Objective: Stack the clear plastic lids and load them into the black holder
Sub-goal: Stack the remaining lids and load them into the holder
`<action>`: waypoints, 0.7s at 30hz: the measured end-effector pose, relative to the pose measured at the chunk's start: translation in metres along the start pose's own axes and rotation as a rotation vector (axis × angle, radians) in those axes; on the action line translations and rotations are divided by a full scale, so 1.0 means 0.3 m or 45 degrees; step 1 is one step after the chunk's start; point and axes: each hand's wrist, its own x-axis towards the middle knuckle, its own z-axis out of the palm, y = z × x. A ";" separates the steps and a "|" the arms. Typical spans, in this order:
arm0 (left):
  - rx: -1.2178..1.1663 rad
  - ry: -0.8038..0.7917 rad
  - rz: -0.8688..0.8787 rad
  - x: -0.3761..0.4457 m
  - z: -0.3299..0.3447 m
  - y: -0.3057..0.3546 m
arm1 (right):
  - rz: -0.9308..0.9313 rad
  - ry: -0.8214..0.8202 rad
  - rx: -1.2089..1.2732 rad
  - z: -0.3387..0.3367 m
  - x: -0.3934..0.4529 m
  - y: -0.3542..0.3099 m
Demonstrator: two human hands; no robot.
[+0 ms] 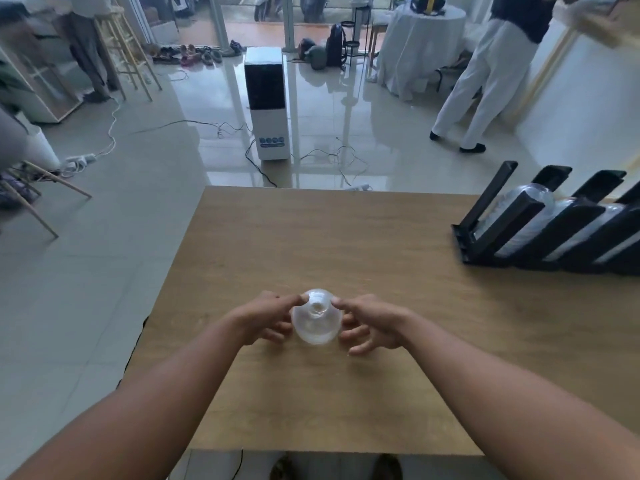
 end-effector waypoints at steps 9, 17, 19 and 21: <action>-0.121 -0.027 -0.074 -0.011 0.053 -0.002 | -0.016 0.049 0.171 0.020 -0.017 0.040; -0.139 -0.012 -0.087 0.003 0.148 0.035 | -0.047 0.074 0.236 -0.056 -0.085 0.087; -0.131 -0.016 -0.030 0.013 0.185 0.065 | -0.089 0.097 0.235 -0.096 -0.110 0.094; -0.135 -0.042 0.038 0.022 0.231 0.110 | -0.141 0.141 0.223 -0.152 -0.143 0.098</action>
